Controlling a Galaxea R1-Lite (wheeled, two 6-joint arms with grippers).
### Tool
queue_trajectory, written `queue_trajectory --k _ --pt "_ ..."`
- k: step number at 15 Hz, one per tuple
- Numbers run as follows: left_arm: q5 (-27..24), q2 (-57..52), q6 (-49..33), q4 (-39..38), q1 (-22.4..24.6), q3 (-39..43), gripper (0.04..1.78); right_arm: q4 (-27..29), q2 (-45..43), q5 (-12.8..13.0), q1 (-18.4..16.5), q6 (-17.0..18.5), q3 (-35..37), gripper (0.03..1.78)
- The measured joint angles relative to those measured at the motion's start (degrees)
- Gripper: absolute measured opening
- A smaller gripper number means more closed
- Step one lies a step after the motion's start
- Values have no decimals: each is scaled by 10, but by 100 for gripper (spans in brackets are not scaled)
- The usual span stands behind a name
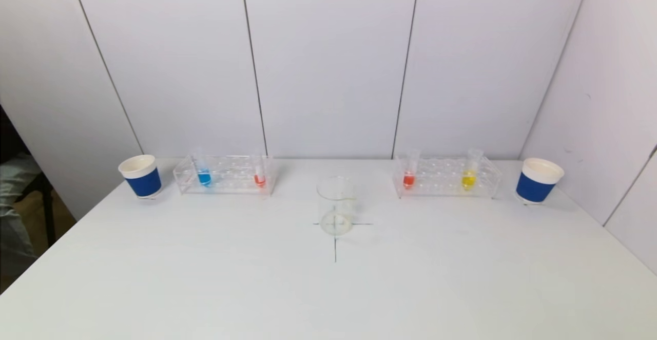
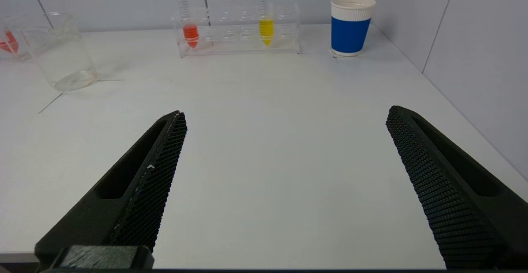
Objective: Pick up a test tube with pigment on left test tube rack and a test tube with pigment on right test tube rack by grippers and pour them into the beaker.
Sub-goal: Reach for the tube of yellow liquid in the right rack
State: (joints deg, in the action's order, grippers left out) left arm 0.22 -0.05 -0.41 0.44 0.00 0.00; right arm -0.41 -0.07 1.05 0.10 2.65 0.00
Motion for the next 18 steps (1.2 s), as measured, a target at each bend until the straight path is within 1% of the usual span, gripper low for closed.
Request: queue_trajectory --k 14,16,18 --pt "0 0 0 0 0 0 176 -2 0 1 0 1 0 176" --pt "0 0 0 0 0 0 176 -4 0 7 0 -1 -10 176" --pt "0 0 0 0 0 0 176 7 0 8 0 -3 -38 176"
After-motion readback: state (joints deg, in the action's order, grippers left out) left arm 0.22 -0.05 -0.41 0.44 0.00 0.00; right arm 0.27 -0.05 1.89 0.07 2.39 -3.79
